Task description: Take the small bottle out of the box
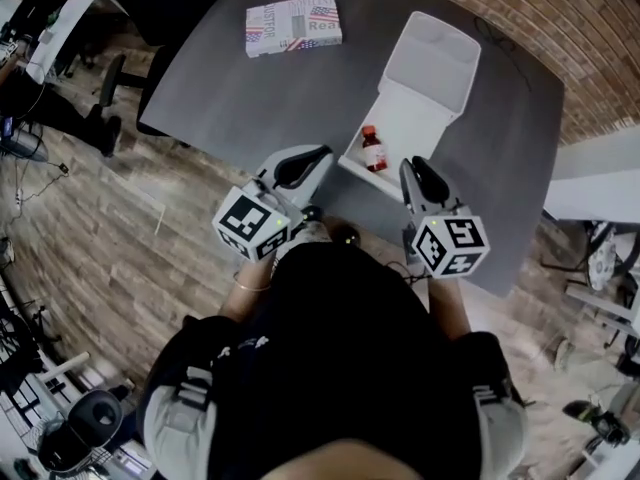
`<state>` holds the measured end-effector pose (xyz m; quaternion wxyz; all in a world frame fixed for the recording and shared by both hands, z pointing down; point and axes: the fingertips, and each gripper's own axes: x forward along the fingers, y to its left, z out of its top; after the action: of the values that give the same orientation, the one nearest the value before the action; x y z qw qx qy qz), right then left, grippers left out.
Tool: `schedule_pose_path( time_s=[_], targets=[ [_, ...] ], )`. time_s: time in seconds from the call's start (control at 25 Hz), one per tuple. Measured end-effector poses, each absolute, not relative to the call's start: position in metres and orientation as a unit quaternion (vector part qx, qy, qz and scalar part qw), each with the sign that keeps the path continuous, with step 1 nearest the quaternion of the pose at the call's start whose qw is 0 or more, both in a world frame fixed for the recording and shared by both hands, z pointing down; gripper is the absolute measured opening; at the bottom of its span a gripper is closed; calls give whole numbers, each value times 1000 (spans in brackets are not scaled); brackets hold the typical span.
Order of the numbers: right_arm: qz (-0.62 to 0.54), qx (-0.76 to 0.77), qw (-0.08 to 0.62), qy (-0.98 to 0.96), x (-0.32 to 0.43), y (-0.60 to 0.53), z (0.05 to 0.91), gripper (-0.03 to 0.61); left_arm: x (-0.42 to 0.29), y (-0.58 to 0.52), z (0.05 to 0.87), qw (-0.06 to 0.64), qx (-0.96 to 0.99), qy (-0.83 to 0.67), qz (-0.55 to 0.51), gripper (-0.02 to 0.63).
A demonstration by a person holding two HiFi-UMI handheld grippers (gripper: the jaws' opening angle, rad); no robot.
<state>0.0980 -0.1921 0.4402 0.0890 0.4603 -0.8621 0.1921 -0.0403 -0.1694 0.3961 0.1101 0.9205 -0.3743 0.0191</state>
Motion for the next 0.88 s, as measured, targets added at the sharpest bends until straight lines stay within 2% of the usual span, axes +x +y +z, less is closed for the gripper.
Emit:
schedule_pose_path(
  time_s=[0.24,0.36,0.56,0.88],
  targets=[
    [248,454,129,-846,70,-218,475,94,-48,-204,395,116,936,-330,29,5],
    [247,455,172,-838,58,-230,493,117,-57,-220,394,116,940,-318,28,5],
    [225,441,257,-830,42,-241,527,119,-70,-235,402,131,943,-304,24,5],
    [274,442,328,-788,42,-250,567,184,-89,-250,416,156,940,-304,12,5]
  ],
)
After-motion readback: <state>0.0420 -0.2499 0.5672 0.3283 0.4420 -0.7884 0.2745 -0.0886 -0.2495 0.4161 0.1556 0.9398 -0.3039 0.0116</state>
